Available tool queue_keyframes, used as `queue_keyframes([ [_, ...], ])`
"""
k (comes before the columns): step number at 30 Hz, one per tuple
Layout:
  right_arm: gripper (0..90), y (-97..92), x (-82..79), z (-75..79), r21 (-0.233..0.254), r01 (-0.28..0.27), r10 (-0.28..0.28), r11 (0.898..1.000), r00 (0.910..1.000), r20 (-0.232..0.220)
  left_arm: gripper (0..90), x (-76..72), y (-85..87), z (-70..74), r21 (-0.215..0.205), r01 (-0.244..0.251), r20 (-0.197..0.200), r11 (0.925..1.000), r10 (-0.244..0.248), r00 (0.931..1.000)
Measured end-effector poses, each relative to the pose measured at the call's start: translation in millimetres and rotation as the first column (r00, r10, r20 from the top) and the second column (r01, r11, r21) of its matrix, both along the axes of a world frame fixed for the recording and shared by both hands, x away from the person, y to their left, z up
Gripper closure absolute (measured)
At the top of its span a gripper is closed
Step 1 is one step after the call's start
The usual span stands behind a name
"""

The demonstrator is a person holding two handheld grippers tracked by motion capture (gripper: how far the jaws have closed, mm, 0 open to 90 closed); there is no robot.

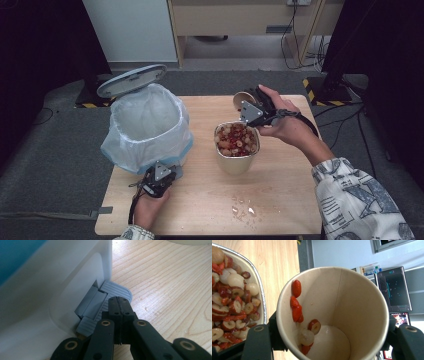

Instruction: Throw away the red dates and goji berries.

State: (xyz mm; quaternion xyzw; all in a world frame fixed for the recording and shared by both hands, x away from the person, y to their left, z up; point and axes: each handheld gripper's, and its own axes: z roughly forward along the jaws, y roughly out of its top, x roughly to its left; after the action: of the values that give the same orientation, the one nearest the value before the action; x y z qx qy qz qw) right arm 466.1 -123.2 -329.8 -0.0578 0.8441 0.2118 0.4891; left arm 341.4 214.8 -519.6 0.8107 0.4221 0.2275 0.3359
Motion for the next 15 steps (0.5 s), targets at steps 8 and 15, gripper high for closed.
queue_keyframes([
  [8, 32.4, -5.5, 3.0, -0.2, 0.02, 0.012, -0.012, 1.0, 0.9998, -0.014, 89.7, 0.0, 0.1, 0.0, -0.002, 0.0, 0.0, 1.0, 0.0, 1.0],
  [15, 32.4, -10.1, 4.2, -0.5, 0.012, 0.021, -0.021, 1.0, 0.9997, -0.015, 89.6, -0.1, -0.1, 0.0, 0.0, 0.0, 0.001, 1.0, 0.0, 1.0],
])
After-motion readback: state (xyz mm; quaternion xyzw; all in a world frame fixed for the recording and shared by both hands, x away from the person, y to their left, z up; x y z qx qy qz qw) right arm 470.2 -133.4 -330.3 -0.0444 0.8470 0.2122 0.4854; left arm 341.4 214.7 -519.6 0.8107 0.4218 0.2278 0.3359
